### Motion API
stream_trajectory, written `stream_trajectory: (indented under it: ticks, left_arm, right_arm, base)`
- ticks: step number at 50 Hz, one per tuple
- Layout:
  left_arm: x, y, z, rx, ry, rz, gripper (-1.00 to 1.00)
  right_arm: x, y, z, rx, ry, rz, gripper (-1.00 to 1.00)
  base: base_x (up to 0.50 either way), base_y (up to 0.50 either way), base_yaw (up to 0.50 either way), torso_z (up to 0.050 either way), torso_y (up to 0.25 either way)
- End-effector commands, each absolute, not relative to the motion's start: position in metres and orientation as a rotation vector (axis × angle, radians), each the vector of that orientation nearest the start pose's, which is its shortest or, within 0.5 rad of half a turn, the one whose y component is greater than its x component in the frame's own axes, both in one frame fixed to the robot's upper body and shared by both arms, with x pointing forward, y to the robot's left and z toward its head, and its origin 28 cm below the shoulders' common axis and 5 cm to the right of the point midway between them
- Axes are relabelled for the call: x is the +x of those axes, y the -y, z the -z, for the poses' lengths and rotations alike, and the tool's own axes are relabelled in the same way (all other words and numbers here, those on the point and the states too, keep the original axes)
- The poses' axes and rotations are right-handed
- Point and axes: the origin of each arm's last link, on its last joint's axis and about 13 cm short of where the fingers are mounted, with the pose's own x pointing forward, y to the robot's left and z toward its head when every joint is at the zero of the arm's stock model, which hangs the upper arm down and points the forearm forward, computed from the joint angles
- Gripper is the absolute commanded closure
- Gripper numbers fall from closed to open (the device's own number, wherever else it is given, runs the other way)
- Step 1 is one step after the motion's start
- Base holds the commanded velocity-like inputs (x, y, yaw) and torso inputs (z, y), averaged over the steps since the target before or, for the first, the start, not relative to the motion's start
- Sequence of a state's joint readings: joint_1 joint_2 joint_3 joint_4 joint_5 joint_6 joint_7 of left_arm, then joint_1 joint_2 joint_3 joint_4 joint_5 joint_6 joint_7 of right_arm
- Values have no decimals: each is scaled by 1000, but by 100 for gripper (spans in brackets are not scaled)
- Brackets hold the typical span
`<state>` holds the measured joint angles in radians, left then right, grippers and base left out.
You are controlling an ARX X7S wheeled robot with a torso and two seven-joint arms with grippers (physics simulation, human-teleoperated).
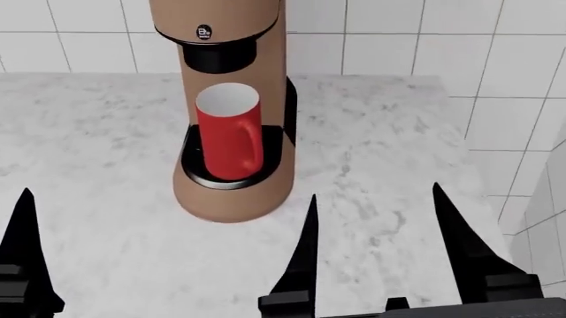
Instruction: Pick the mug from under the coffee machine dispenser and place it on the counter.
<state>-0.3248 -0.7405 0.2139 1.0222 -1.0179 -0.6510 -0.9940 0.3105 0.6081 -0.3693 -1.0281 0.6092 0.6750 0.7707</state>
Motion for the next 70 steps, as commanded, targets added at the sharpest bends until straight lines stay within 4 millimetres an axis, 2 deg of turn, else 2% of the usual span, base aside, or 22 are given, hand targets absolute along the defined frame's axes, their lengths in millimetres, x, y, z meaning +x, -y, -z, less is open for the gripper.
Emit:
stream_trajectory:
  ticks: [1, 42, 54, 58, 67, 70]
  left_arm:
    - [154, -215, -202, -2, 221, -30, -100]
    - [154, -214, -202, 4, 220, -35, -100]
    - [151, -213, -202, 20, 213, -25, -100]
    - [150, -212, -202, 21, 210, -27, -100]
    - [146, -208, -200, 11, 202, -32, -100]
    - [146, -208, -199, 8, 196, -36, -100]
  right_arm:
    - [161, 88, -188, -101, 352, -73, -100]
    - [162, 89, -189, -100, 330, -90, -100]
    - [173, 99, -229, -99, 214, -197, -100]
    - [179, 102, -248, -112, 165, -249, -100]
    - [184, 102, -267, -230, 36, -352, -100]
    - [194, 103, -275, -255, 7, -391, -100]
  base:
    - [320, 0, 0, 0, 10]
    - [146, 0, 0, 0, 0]
    - [0, 0, 0, 0, 0]
    - [0, 0, 0, 0, 0]
    - [0, 0, 0, 0, 0]
    - [0, 0, 0, 0, 0]
